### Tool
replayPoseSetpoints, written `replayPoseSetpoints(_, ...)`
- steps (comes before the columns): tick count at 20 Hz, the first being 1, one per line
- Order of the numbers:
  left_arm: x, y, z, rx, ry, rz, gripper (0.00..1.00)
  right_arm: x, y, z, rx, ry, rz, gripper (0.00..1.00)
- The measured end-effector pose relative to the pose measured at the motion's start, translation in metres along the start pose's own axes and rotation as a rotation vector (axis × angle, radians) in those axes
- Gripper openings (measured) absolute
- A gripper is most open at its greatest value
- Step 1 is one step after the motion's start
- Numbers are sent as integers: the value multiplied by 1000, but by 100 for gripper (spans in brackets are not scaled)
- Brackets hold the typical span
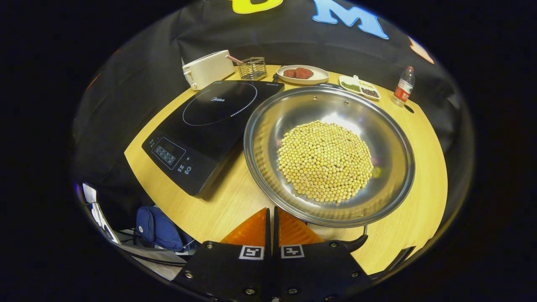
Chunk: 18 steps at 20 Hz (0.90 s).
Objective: First push the handle of the pot to place it horizontally, then grasp the pot with both hands and set it on the induction cooktop.
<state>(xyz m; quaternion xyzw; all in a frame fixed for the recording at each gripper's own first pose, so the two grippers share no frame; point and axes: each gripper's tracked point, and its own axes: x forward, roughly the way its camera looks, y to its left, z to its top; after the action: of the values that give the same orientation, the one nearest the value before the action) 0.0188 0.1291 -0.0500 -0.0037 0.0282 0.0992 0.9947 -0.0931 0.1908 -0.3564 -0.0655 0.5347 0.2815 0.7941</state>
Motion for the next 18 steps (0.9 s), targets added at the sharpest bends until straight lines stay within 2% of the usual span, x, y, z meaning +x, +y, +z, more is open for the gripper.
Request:
replayPoseSetpoints(4,8,-34,-1,14,11,-25,100,-5,-19,-7,9,15,0,1)
replayPoseSetpoints(5,11,-41,0,13,15,-30,96,-6,-23,-9,5,19,3,1)
replayPoseSetpoints(6,13,-47,-2,12,18,-34,100,-8,-25,-9,2,22,6,1)
replayPoseSetpoints(10,23,-72,-1,4,23,-52,100,-11,-41,-13,-9,40,8,1)
replayPoseSetpoints(18,38,-121,1,6,24,-94,96,-20,-87,-19,10,53,-25,1)
